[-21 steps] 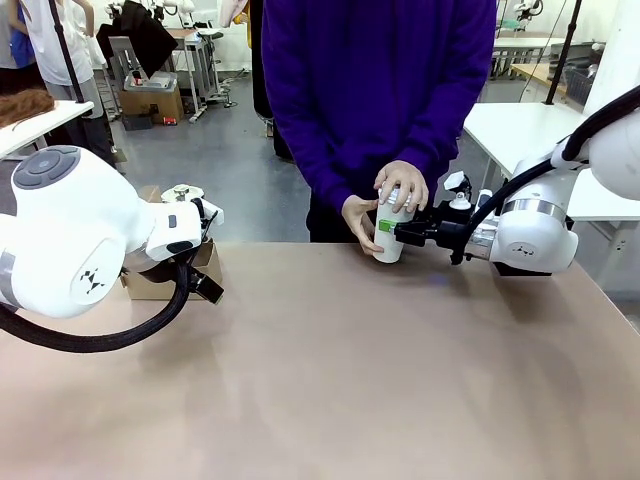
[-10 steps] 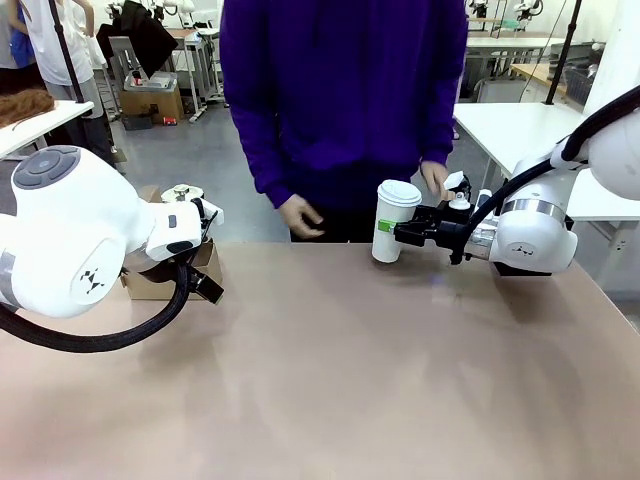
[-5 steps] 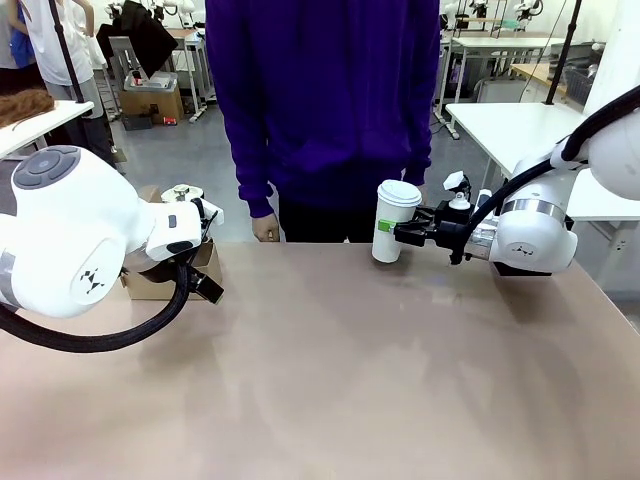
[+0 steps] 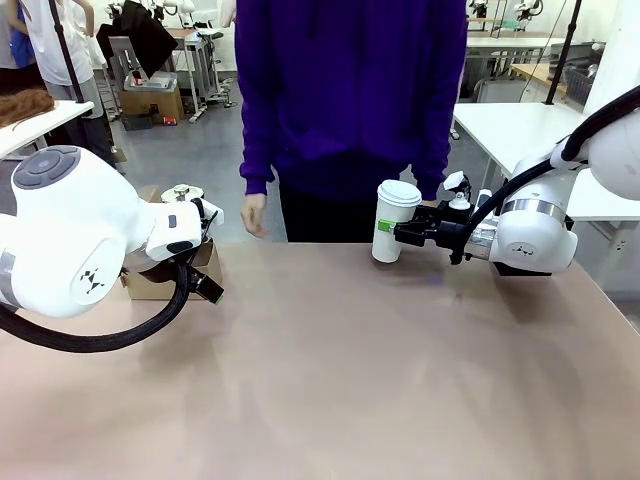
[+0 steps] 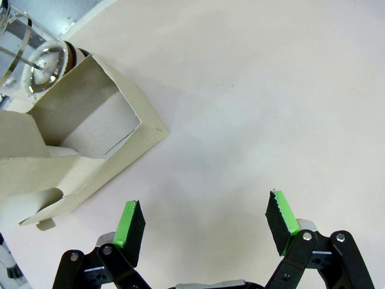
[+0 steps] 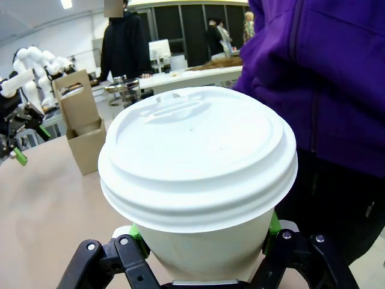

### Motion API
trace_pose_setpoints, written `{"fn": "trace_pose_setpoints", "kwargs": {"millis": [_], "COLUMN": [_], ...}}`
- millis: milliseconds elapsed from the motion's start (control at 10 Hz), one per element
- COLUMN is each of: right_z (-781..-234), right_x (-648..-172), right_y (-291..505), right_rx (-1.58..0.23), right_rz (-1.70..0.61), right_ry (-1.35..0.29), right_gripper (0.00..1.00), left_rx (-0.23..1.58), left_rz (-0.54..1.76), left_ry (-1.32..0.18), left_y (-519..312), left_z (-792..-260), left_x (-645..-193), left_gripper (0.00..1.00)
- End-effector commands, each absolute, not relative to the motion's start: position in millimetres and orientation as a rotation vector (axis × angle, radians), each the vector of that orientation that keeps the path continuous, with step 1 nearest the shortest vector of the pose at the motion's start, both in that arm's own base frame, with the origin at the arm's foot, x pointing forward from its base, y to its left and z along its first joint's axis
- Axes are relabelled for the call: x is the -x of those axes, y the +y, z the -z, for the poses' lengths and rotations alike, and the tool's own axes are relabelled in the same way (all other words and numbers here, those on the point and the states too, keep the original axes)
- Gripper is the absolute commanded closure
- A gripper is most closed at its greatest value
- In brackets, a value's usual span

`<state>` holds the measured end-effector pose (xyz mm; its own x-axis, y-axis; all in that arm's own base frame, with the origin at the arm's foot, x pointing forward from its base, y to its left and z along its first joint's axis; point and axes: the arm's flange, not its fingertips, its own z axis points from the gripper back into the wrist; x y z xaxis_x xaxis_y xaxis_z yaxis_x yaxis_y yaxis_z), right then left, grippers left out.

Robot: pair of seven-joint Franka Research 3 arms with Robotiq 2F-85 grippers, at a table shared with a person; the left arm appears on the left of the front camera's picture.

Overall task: Pour a drink into a cup and package it in a carrier.
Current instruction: When a person places the Paper Cup Lid on the 600 ml Paper Cup , lift the 600 ml Paper Cup.

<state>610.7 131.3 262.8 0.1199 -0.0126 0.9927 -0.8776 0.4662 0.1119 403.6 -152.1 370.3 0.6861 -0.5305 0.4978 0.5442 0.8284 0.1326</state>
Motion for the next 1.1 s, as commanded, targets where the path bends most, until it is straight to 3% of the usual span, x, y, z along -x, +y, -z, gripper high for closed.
{"fn": "trace_pose_setpoints", "kwargs": {"millis": [0, 500, 1000], "right_z": [-262.8, -358.7, -478.9], "right_x": [-610.7, -574.7, -486.8], "right_y": [131.3, 109.5, 64.6], "right_rx": [-0.890, -0.856, -0.751], "right_rz": [-0.773, -0.835, -0.831], "right_ry": [-1.302, -1.319, -1.363], "right_gripper": [0.20, 0.20, 0.20], "left_rx": [0.028, 0.028, 0.028], "left_rz": [0.601, 0.601, 0.601], "left_ry": [-0.550, -0.550, -0.550], "left_y": [-151.6, -151.6, -151.6], "left_z": [-370.6, -370.6, -370.6], "left_x": [-403.5, -403.5, -403.5], "left_gripper": [0.00, 0.00, 0.00]}}
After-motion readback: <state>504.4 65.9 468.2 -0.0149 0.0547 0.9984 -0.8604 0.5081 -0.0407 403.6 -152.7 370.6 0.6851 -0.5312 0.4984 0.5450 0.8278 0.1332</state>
